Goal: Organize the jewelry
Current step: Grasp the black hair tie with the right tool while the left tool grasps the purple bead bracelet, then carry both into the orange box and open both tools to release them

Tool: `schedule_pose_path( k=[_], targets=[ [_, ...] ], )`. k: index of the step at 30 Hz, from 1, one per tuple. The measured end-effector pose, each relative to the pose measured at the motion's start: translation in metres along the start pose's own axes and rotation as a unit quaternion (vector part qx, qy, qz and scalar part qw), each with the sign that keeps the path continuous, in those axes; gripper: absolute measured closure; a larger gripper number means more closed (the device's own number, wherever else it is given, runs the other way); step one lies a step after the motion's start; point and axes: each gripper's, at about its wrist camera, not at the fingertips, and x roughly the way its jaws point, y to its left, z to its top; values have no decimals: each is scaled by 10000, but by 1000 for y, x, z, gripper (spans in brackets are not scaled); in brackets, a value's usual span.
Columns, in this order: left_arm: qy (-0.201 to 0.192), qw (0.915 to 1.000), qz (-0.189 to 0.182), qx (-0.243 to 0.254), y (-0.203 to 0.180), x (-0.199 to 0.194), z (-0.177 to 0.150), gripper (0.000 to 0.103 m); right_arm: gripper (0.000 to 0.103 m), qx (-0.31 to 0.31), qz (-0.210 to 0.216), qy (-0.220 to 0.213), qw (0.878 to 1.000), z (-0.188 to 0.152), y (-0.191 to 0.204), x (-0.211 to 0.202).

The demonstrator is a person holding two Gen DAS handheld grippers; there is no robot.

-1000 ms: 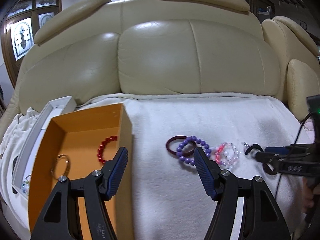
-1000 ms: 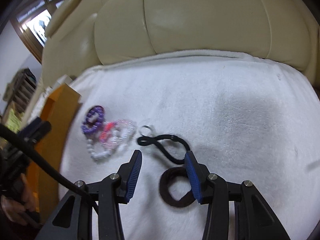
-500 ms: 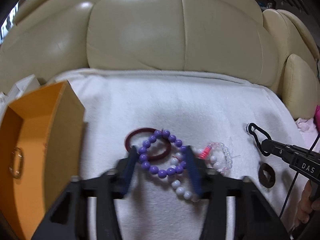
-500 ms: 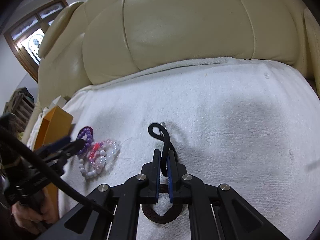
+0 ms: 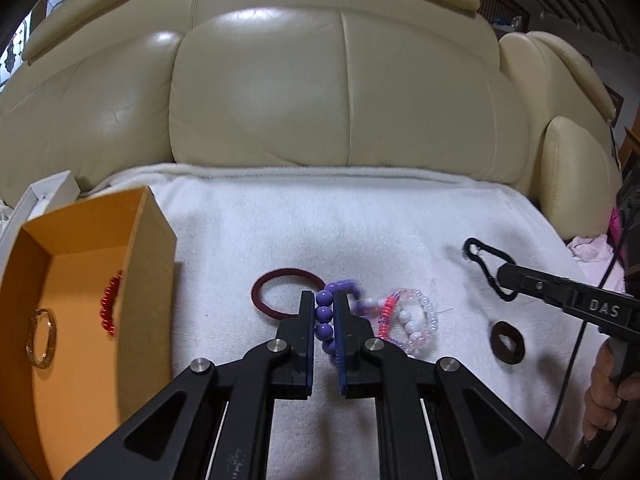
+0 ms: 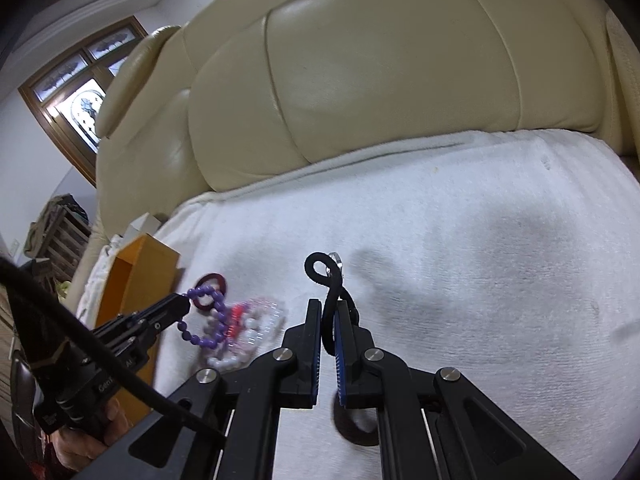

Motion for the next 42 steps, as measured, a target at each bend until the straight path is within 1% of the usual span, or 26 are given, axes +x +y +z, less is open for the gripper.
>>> schedule_pose_path(
  k=[5,8,14,17,21,26,31,36,40,42],
  targets=[
    [-334,9994,-39,-23,2,-38,0,94,96,-123,232,-104,9996,1,20,-2],
    [-512,9985,-140,-146,9,-59,0,94,96,-218,349,-160,9990,2,34,-3],
    [-1040,9938,-286,-284,25,-109,-2,94,96,-478,626,-258,9966,-1,69,-3],
    [-1271,9906,-227,-447,43,-130,-5,94,96,-617,771,-261,9948,-4,91,-1],
    [-1430,9876,96,-644,73,-150,-13,94,96,-812,991,-259,9914,-11,123,2],
    [-1313,9846,486,-1050,115,-158,-26,94,96,-1085,1247,-205,9860,-21,168,10],
    [-996,9825,836,-1332,145,-155,-44,94,96,-1266,1563,-71,9795,-30,213,23],
    [-504,9818,968,-1557,166,-136,-57,94,96,-1459,1686,160,9747,-43,249,42],
    [-150,9811,985,-1658,173,-119,-63,94,96,-1468,1673,373,9742,-52,259,57],
    [-45,9811,952,-1681,174,-114,-64,94,95,-1407,1643,459,9752,-54,262,66]
  ],
)
